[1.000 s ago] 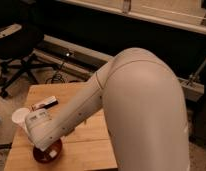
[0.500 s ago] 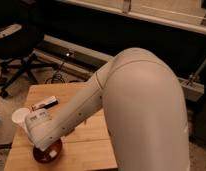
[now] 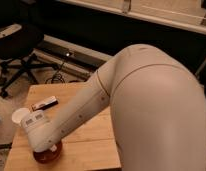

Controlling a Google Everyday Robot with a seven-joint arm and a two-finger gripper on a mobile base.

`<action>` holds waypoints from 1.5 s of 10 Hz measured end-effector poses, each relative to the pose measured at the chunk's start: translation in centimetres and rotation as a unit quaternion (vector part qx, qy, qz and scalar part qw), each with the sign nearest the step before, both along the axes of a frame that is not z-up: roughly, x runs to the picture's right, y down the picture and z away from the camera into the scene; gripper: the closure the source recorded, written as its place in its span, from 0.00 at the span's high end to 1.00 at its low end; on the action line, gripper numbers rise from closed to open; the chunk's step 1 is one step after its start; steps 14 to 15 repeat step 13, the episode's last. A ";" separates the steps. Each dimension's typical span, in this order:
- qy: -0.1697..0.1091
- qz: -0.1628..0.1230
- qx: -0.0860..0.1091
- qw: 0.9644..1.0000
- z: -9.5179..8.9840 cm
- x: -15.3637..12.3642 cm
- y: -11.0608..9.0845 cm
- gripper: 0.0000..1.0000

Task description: Place the bottle in the ceramic bowl

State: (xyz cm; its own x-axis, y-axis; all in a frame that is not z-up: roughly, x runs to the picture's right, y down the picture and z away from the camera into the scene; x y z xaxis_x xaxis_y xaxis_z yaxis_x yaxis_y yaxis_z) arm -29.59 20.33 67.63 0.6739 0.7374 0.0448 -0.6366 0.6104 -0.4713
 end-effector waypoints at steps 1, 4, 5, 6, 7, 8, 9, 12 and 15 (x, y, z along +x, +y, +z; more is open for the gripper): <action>0.003 -0.004 0.001 1.000 -0.2 0.2 0.2 0.53; 0.011 -0.029 -0.016 0.999 -0.5 0.1 2.1 0.52; 0.012 -0.035 -0.020 0.999 -0.4 0.1 2.4 0.59; 0.017 -0.040 -0.025 0.999 -0.3 0.2 2.6 0.70; 0.021 -0.044 -0.028 0.998 -0.3 0.3 2.6 0.77; 0.024 -0.048 -0.031 0.998 -0.3 0.4 2.6 0.80; 0.026 -0.052 -0.033 0.998 -0.3 0.5 2.4 0.80; 0.031 -0.058 -0.035 0.997 -0.5 0.5 1.8 0.80; 0.030 -0.058 -0.034 0.997 -0.6 0.4 1.6 0.80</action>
